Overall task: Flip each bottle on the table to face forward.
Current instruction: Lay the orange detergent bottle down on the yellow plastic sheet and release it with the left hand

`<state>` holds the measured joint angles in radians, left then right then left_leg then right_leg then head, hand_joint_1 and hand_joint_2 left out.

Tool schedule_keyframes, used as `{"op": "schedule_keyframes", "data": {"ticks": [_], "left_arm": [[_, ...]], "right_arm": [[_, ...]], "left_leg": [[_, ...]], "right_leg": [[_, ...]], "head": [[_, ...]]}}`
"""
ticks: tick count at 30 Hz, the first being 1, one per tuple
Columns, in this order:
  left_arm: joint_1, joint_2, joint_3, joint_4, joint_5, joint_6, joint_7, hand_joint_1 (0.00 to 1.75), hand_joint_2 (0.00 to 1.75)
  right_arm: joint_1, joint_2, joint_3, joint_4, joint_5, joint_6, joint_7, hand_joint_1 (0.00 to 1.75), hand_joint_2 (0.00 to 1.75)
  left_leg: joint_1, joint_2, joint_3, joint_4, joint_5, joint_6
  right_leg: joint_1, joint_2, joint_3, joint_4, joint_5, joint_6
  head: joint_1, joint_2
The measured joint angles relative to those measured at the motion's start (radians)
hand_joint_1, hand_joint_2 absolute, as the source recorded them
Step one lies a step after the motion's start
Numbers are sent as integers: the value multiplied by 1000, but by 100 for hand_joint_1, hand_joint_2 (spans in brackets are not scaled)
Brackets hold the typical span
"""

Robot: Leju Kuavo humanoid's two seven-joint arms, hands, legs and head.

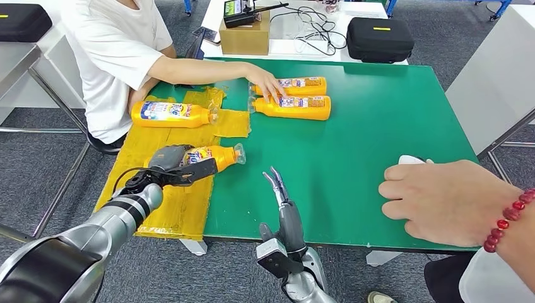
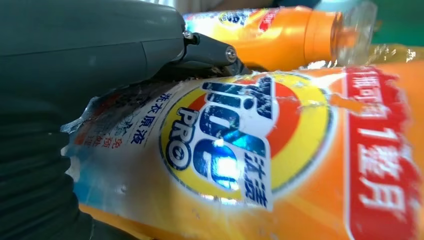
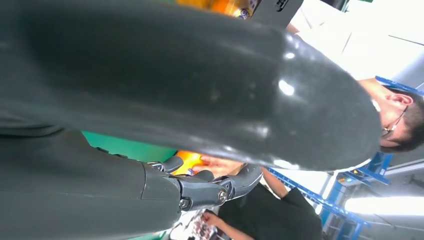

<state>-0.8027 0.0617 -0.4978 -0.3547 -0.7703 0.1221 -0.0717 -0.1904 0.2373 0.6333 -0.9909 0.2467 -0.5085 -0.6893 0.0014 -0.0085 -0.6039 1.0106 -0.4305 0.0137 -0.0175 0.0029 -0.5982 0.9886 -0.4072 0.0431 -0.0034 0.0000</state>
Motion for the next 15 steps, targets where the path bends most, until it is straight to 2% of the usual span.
{"op": "schedule_keyframes", "data": {"ticks": [1, 11, 15], "left_arm": [[-3, 3, 0, 3, 5, -14, 1, 0, 175], [-15, 34, 4, 22, 71, -161, -39, 0, 175], [-16, 46, 9, 21, 88, -181, -99, 0, 175]], "right_arm": [[0, 0, 1, 0, -6, 7, 0, 0, 0], [-4, 0, 12, 12, -38, 52, 0, 0, 0], [-4, 0, 18, 19, -40, 56, 0, 0, 0]], "left_leg": [[0, 0, 0, 0, 0, 0], [1, 0, 1, 0, 1, -1], [1, 0, 1, 0, 1, -1]], "right_leg": [[0, 0, 0, 0, 0, 0], [1, 0, 1, 0, 0, 0], [1, 0, 1, 0, 0, 0]], "head": [[0, 0], [0, 0], [0, 0]]}}
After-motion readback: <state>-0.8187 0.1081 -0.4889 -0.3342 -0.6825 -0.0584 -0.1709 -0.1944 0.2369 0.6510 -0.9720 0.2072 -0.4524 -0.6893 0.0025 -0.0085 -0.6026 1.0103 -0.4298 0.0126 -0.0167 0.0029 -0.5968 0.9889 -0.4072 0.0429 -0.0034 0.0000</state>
